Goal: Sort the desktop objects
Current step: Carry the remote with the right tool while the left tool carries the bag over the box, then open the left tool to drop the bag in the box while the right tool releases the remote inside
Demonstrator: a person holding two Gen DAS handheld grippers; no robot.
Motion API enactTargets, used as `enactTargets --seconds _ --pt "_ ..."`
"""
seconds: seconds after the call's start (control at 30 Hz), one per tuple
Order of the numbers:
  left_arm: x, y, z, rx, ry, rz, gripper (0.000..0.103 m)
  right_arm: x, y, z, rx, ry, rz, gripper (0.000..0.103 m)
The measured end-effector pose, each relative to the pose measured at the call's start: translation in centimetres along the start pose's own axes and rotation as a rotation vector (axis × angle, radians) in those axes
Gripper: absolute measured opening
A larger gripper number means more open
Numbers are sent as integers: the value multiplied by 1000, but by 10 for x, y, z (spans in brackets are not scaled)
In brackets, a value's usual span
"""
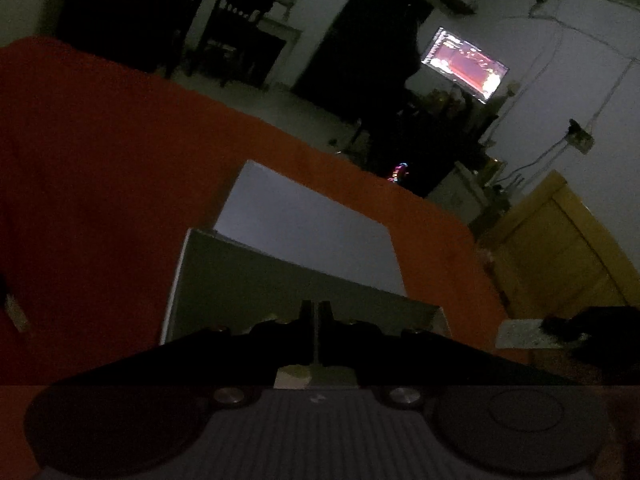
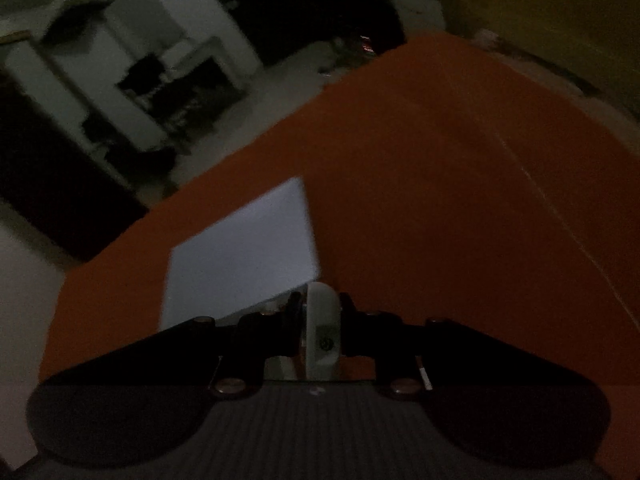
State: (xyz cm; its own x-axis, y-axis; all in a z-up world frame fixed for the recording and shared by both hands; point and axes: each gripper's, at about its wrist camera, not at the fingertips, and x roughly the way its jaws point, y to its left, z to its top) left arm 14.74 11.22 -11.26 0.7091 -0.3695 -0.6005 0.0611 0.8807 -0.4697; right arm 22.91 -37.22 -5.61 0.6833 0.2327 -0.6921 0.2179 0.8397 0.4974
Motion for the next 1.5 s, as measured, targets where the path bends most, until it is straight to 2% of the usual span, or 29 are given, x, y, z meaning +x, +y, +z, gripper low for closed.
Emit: enactTargets --seconds 0.2,0.23,0.27,0.3,0.33,0.37,0.5,0.57,0.6,0.8,0.9,1.07,1.23,1.33,1.4,1.47,1.5 --pt "10 -5 -8 77 17 126 5 7 45 -18 -65 56 124 20" --pt "13 -5 -8 83 27 134 15 5 48 -22 -70 72 138 20" --pt "16 -5 -9 86 46 140 37 7 52 -26 -75 89 148 20" --pt "19 -4 -12 82 49 149 50 13 56 -32 -79 107 153 20" --pt "21 -4 -15 77 49 159 71 19 60 -37 -82 125 156 20" --pt "21 -3 -16 75 47 165 77 27 63 -43 -84 145 159 20" --pt "30 -8 -23 118 83 146 78 58 71 -68 -106 232 165 20" --pt "31 -8 -26 120 84 152 88 76 74 -80 -110 281 165 20" --pt "30 -8 -28 119 84 154 89 82 73 -87 -114 303 164 20" --pt "29 -15 -30 173 72 196 89 120 74 -118 -139 409 167 20" --pt "29 -17 -31 193 80 202 89 133 79 -129 -207 412 120 20" --pt "30 -28 -35 285 82 277 90 159 71 -142 -240 438 61 21" --pt "33 -26 -39 284 122 306 92 163 60 -143 -211 438 90 21" --pt "33 -26 -40 292 129 310 92 172 45 -144 -53 509 178 20" --pt "31 -26 -40 294 128 308 93 179 41 -152 -6 535 211 21" --pt "31 -25 -40 297 124 317 97 180 49 -155 -42 514 208 21" --pt "31 -25 -40 299 122 324 98 179 54 -155 -68 502 192 25"
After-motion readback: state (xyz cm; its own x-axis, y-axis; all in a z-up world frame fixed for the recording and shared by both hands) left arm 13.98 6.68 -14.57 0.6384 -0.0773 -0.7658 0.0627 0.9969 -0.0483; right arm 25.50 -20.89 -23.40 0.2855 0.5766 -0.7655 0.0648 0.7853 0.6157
